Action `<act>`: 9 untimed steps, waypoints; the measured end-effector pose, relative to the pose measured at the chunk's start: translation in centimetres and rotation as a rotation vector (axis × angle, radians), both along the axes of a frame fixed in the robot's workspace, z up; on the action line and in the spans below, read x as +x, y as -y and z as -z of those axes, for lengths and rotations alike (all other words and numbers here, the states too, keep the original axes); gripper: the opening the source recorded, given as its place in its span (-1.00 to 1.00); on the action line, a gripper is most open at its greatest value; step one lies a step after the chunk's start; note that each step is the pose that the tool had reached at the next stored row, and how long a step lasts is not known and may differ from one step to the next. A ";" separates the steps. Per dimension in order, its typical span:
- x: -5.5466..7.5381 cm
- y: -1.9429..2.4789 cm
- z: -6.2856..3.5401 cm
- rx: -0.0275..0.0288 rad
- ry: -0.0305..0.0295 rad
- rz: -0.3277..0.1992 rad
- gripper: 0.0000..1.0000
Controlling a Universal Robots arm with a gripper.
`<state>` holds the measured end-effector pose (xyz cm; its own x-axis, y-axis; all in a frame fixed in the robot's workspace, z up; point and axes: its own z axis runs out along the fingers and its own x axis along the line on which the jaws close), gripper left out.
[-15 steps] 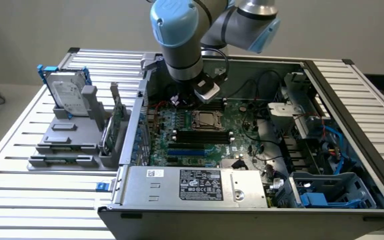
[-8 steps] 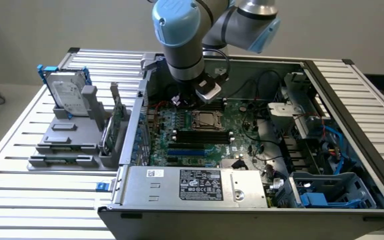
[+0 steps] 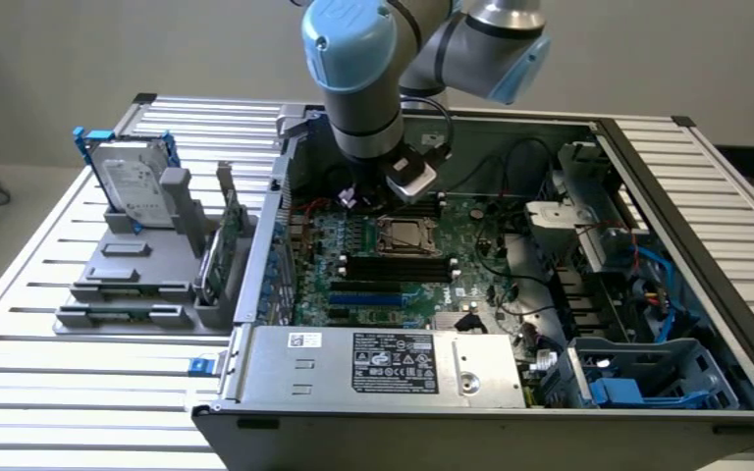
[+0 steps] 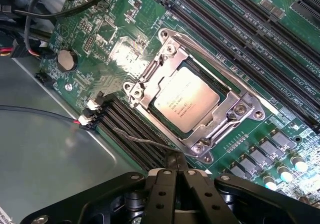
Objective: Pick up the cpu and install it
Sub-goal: 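Install the first cpu locking lever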
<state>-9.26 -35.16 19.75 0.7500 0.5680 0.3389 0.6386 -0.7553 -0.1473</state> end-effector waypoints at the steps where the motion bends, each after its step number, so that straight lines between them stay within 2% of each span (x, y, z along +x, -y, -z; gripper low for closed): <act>1: 0.0 0.00 0.03 0.0000 0.0000 0.000 -0.79; 9: 0.3 0.00 0.23 0.0001 0.0000 0.000 -0.79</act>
<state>-8.99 -35.16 19.52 0.7500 0.5680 0.3390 0.6386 -0.7553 -0.1473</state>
